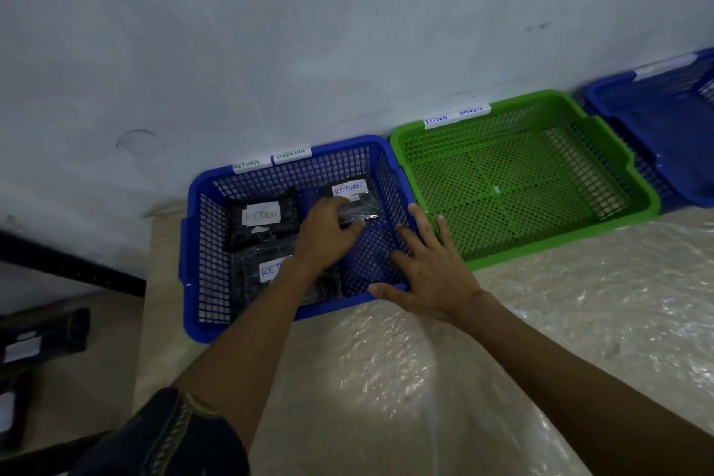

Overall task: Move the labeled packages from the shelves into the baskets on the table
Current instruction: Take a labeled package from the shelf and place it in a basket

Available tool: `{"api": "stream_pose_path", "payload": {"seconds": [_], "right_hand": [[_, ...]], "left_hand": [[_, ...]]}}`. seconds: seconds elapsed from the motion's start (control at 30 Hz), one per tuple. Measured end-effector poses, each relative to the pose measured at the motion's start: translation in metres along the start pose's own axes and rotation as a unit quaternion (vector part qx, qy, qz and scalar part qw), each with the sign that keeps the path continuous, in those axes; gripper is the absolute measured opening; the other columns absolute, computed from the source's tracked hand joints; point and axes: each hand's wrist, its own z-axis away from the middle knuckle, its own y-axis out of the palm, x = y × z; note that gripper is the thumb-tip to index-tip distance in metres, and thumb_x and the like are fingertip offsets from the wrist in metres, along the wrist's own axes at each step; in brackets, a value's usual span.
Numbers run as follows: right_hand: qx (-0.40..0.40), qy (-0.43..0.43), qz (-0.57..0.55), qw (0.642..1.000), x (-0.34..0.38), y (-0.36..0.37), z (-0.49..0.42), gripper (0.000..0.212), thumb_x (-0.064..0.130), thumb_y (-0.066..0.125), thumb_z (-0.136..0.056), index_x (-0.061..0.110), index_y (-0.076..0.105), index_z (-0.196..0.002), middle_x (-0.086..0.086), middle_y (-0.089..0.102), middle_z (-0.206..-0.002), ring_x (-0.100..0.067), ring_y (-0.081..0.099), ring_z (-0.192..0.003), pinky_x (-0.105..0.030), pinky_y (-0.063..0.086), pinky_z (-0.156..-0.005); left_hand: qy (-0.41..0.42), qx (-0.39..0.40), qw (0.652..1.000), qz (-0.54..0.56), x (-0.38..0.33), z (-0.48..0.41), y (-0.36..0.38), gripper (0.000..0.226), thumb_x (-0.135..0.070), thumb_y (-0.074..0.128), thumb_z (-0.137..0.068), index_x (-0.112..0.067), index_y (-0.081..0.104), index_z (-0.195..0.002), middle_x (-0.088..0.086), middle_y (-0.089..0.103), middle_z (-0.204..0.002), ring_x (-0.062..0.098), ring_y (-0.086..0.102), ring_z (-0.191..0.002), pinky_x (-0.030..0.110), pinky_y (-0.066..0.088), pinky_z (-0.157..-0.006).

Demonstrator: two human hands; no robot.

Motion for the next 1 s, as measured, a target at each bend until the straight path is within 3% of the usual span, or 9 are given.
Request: {"api": "stream_pose_path", "payload": {"seconds": [0.1,0.17,0.27,0.37,0.43,0.73,1.0], "right_hand": [[0.064,-0.006,0.043,0.997,0.006,-0.024,-0.002,0.106,0.084,-0.007,-0.071,0.02,0.059,-0.123,-0.017,0.033,-0.15,-0.037,0.006,-0.146,-0.058,-0.006,-0.113],[0.078,0.002,0.049,0.996,0.013,-0.045,0.0,0.09,0.079,0.007,-0.078,0.02,0.048,-0.134,-0.015,0.032,-0.15,-0.031,0.011,-0.146,-0.055,-0.011,-0.113],[0.073,0.004,0.024,0.997,0.029,-0.077,0.01,0.057,0.059,0.041,-0.091,0.019,0.049,-0.13,-0.009,0.052,-0.131,-0.026,0.04,-0.133,-0.05,0.007,-0.117],[0.087,0.023,-0.023,0.996,0.048,-0.106,0.032,0.045,0.05,0.05,-0.091,0.019,0.052,-0.124,-0.008,0.06,-0.123,-0.027,0.055,-0.116,-0.038,0.038,-0.099],[0.103,0.031,-0.033,0.994,0.062,-0.121,0.054,0.046,0.051,0.052,-0.09,0.021,0.052,-0.124,-0.01,0.059,-0.123,-0.029,0.056,-0.113,-0.036,0.045,-0.09],[0.078,-0.003,-0.028,0.997,0.147,-0.185,0.168,0.045,0.051,0.054,-0.089,0.026,0.051,-0.126,-0.008,0.058,-0.125,-0.027,0.055,-0.115,-0.034,0.045,-0.089],[0.032,-0.018,-0.009,0.999,0.255,-0.23,0.246,0.047,0.05,0.054,-0.089,0.025,0.05,-0.129,-0.007,0.057,-0.127,-0.026,0.053,-0.117,-0.035,0.045,-0.092]], "left_hand": [[-0.009,0.063,0.998,0.018,-0.01,0.015,-0.025,0.041,-0.032,0.067,-0.088,-0.01,0.061,-0.122,0.007,0.067,-0.112,0.015,0.063,-0.097,0.03,0.051,-0.087],[-0.013,0.091,0.995,0.025,-0.021,0.029,-0.044,0.037,-0.031,0.067,-0.088,-0.01,0.062,-0.118,0.001,0.067,-0.098,0.009,0.06,-0.083,0.022,0.048,-0.076],[-0.016,0.108,0.994,0.02,-0.038,0.059,-0.074,0.035,-0.03,0.067,-0.089,-0.009,0.061,-0.116,-0.008,0.057,-0.077,0.003,0.054,-0.069,0.016,0.041,-0.063],[-0.017,0.115,0.993,-0.005,-0.051,0.101,-0.102,0.042,-0.035,0.067,-0.089,-0.01,0.057,-0.121,0.003,0.063,-0.093,0.012,0.057,-0.081,0.022,0.044,-0.074],[-0.015,0.1,0.995,-0.014,-0.057,0.135,-0.117,0.046,-0.037,0.068,-0.087,-0.011,0.057,-0.123,0.007,0.065,-0.107,0.016,0.059,-0.09,0.025,0.046,-0.079],[0.037,-0.017,0.999,-0.018,-0.086,0.319,-0.19,0.022,-0.03,0.071,-0.084,-0.015,0.067,-0.1,-0.003,0.067,-0.087,0.012,0.062,-0.078,0.026,0.05,-0.074],[0.044,-0.083,0.993,-0.065,-0.077,0.462,-0.274,0.022,-0.032,0.069,-0.086,-0.017,0.066,-0.103,-0.001,0.067,-0.092,0.011,0.062,-0.081,0.023,0.051,-0.075]]}}
